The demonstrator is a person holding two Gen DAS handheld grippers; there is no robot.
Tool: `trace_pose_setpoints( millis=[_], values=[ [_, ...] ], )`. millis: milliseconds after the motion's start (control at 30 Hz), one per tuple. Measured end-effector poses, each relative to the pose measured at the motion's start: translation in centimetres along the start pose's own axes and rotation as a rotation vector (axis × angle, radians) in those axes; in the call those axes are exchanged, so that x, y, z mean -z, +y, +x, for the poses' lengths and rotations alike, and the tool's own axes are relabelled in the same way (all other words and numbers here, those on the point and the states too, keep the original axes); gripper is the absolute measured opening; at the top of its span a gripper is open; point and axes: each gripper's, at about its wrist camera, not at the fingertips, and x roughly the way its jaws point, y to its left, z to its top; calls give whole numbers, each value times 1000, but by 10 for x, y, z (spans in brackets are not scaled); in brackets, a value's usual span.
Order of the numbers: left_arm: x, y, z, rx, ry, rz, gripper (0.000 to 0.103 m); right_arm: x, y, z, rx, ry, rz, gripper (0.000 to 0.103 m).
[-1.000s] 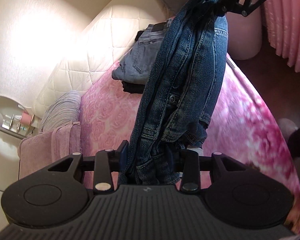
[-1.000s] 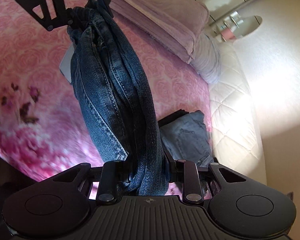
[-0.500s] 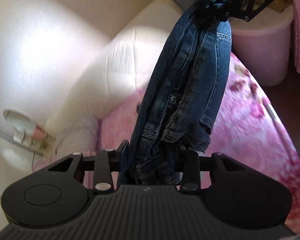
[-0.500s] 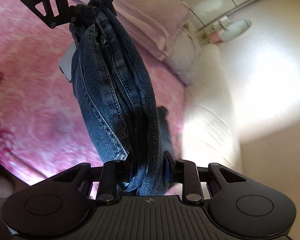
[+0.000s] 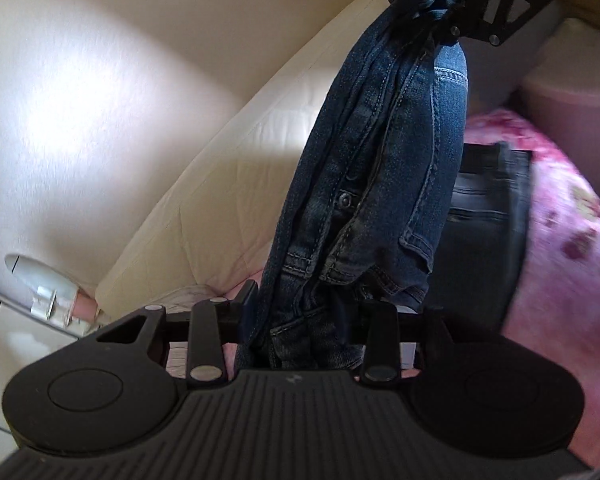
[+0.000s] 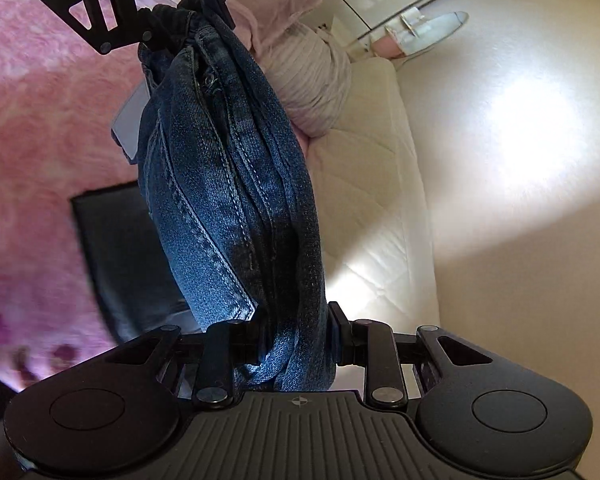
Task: Fold clothes
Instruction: 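Lift the folded jeans with both grippers and carry them toward the dark jeans stack, then lower the folded jeans onto the stack of dark jeans with both grippers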
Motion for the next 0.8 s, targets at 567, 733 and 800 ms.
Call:
trace_pose_setpoints(
  millis=[567,733,800],
  values=[
    [116,-151,92,142,167,-20,24,119,94,147,-176,28,-75,30],
    [129,-131,87,155,163,-58,26,109,90,148,-184,34,-24,30],
    [134,-130,83,160,153,-48,24,103,84,149,-198,49,2,30]
  ],
)
